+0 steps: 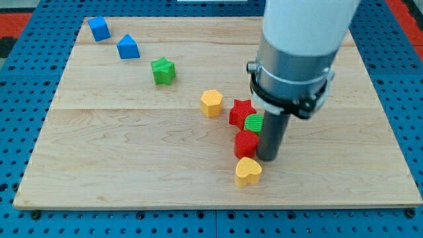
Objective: Move the red star into the yellow hexagon
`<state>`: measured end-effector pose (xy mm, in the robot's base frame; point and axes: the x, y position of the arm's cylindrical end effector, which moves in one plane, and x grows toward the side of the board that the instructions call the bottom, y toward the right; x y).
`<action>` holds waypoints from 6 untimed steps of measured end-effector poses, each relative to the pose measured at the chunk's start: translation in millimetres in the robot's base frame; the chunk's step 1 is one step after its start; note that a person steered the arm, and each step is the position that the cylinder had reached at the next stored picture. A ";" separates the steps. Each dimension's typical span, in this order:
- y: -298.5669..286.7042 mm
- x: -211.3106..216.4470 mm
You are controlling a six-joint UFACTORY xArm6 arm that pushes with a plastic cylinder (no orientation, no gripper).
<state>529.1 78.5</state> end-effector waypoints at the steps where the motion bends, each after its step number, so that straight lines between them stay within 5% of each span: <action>1: 25.3 -11.7; 3: -24.6 -38.6; 6: -66.5 -134.7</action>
